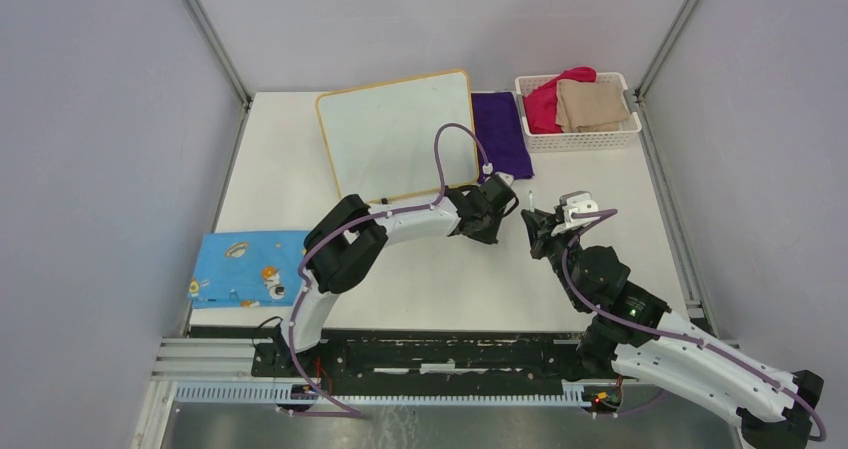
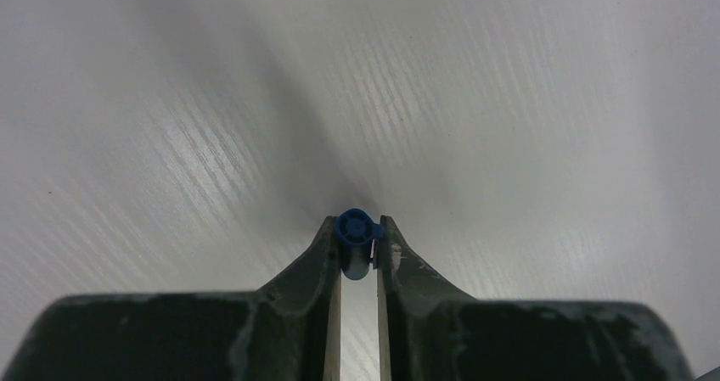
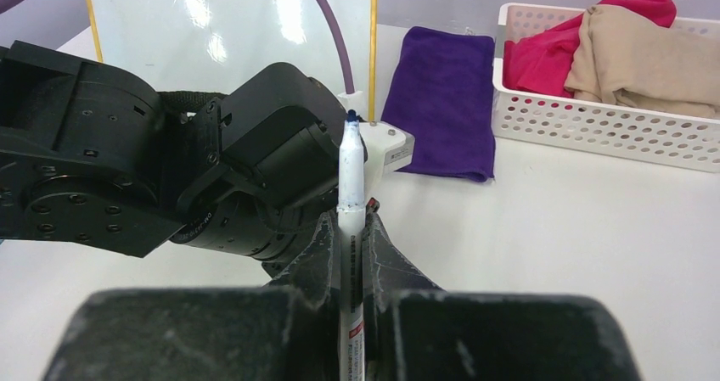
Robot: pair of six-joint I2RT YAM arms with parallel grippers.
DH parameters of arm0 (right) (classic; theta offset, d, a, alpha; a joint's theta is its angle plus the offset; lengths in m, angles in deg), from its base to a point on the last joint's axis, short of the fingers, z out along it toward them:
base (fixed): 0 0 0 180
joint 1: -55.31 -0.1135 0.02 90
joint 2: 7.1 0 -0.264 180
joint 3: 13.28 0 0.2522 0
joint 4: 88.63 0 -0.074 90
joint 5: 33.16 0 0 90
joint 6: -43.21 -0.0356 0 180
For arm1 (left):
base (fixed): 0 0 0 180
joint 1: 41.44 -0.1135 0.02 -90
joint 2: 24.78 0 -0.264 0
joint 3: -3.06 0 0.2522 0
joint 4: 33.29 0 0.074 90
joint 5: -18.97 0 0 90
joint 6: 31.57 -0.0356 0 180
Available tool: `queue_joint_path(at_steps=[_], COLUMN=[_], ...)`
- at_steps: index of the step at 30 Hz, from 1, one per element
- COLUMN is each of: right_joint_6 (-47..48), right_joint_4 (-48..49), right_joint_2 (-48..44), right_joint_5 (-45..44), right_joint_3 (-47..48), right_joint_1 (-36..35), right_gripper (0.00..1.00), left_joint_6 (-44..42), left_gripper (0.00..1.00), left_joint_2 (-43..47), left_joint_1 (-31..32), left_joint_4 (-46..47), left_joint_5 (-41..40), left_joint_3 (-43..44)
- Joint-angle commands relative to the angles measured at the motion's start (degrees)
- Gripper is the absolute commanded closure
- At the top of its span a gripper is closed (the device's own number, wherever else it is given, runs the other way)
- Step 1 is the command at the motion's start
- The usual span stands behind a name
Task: Write a sentence on the whiteboard
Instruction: Place the pen cap at the center of the board.
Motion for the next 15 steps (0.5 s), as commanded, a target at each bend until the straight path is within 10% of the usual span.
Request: queue_joint_path(at_steps=[1,15], right_joint_6=[0.9,0.4], right_joint_4=[0.7,-0.3], right_joint_2=[-0.2,-0.4], right_joint_5=[-2.7,-2.6], right_joint_3=[2.9,2.5], right_joint_1=[0.0,0.0], right_gripper=[1.00,1.00], left_joint_6=[-0.9,-0.8], left_gripper=[0.77,0.64], left_joint_2=[-0.9,-0.5], left_joint_1=[0.2,0.4], left_joint_4=[-1.0,-1.2], left_joint_5=[-1.0,-1.5], left_joint_3=[1.9,1.7])
